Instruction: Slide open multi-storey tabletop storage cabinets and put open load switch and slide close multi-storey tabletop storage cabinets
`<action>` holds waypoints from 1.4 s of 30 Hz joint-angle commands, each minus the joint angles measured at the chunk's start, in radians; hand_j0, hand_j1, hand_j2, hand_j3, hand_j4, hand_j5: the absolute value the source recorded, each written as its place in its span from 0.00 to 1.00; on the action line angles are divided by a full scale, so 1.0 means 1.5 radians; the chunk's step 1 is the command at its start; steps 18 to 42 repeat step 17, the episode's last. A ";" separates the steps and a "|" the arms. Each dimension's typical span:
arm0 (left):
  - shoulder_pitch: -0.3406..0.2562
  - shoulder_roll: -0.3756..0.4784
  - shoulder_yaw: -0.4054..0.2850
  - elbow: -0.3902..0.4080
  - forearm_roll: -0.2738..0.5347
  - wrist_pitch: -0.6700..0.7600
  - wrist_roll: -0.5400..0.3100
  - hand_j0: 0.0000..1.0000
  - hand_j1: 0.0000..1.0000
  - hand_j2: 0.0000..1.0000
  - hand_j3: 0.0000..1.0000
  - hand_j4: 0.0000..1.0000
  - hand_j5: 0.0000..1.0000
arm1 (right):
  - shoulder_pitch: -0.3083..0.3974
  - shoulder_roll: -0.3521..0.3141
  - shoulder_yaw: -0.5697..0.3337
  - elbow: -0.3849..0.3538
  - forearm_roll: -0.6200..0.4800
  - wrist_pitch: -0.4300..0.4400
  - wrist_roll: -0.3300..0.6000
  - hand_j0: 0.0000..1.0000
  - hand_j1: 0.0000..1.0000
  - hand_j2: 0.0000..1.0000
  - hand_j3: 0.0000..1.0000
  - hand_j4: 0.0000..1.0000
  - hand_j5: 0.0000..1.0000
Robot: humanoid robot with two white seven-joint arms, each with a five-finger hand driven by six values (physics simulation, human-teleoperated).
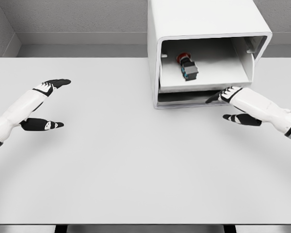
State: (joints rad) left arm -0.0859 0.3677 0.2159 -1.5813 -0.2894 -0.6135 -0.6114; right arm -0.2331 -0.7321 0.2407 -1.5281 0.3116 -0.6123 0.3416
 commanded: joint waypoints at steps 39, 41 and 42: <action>-0.009 0.001 0.002 0.015 0.004 0.002 0.000 1.00 1.00 1.00 1.00 1.00 1.00 | 0.030 -0.076 -0.055 0.105 -0.026 0.001 -0.005 0.78 0.78 0.78 0.78 0.78 0.78; -0.009 0.001 0.002 0.015 0.004 0.002 0.000 1.00 1.00 1.00 1.00 1.00 1.00 | 0.030 -0.076 -0.055 0.105 -0.026 0.001 -0.005 0.78 0.78 0.78 0.78 0.78 0.78; -0.009 0.001 0.002 0.015 0.004 0.002 0.000 1.00 1.00 1.00 1.00 1.00 1.00 | 0.030 -0.076 -0.055 0.105 -0.026 0.001 -0.005 0.78 0.78 0.78 0.78 0.78 0.78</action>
